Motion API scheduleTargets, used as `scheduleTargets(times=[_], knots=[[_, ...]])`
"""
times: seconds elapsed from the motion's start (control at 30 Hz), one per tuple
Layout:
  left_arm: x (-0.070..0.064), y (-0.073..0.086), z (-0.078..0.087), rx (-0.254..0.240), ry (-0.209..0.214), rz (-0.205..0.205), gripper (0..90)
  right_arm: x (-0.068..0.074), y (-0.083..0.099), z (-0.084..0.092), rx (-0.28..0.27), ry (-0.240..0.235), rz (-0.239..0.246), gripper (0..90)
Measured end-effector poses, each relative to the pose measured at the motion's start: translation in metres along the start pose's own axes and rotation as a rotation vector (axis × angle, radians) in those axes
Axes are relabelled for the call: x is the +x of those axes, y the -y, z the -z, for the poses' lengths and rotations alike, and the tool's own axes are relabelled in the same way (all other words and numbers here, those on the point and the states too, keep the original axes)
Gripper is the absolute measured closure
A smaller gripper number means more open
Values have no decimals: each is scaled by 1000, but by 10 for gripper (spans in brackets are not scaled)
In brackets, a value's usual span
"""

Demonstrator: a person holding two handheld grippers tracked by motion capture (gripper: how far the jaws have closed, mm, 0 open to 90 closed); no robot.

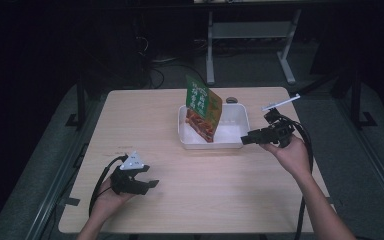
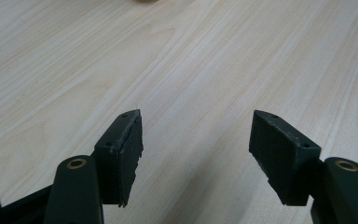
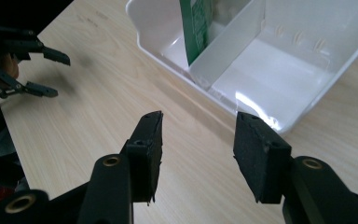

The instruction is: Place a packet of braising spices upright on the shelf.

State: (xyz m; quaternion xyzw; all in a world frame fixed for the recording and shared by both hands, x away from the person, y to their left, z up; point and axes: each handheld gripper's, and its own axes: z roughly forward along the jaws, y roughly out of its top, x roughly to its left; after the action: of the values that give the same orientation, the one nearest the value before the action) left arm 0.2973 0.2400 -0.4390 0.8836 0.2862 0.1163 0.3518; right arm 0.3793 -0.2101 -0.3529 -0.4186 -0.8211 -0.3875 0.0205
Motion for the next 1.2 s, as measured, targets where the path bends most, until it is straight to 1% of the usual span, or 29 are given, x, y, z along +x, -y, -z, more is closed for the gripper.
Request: scheduleTargets(times=[0.1, 0.13, 0.17, 0.23, 0.37, 0.4, 0.43, 0.53, 0.57, 0.63, 0.67, 0.73, 0.77, 0.83, 0.87, 1.17, 1.2], knots=[[0, 0, 0, -3, 0, -2, 346, -1, 10, 0, 6, -1, -1, 509], [0, 0, 0, -3, 0, -2, 346, -1, 10, 0, 6, -1, -1, 509], [0, 0, 0, -3, 0, -2, 346, -2, 15, 0, 5, -4, -8, 507], [0, 0, 0, -2, 0, -3, 346, -3, 18, 0, 8, -5, -12, 504], [0, 0, 0, -2, 0, -4, 346, -7, 33, 2, -8, -6, -29, 494], [0, 0, 0, -1, 0, -5, 346, -8, 36, 2, -12, -10, -39, 494], [0, 0, 0, -1, 0, -5, 346, -8, 36, 2, -12, -10, -39, 494], [-1, 0, 0, 0, 0, -5, 346, -11, 45, 4, -19, -21, -50, 490], [-1, 0, 0, -1, -1, -6, 346, -13, 52, 4, -29, -25, -55, 489], [-1, 0, 0, -2, -1, -6, 346, -14, 54, 4, -30, -27, -57, 488], [-1, 0, 0, -2, -1, -6, 346, -15, 61, 4, -32, -26, -65, 486], [-1, -1, 0, -3, -1, -7, 346, -16, 64, 4, -35, -29, -70, 486], [-1, -1, 0, -3, -2, -7, 346, -17, 71, 4, -32, -29, -77, 484], [-1, -1, 0, -3, -1, -8, 346, -18, 74, 4, -35, -27, -76, 483], [-2, -1, -1, -4, 2, -9, 346, -19, 79, 4, -35, -28, -81, 483], [-2, -1, -1, -4, 3, -9, 345, -20, 98, 4, -33, -24, -95, 481], [-2, -1, -1, -4, 3, -9, 345, -20, 98, 4, -33, -24, -95, 481]])
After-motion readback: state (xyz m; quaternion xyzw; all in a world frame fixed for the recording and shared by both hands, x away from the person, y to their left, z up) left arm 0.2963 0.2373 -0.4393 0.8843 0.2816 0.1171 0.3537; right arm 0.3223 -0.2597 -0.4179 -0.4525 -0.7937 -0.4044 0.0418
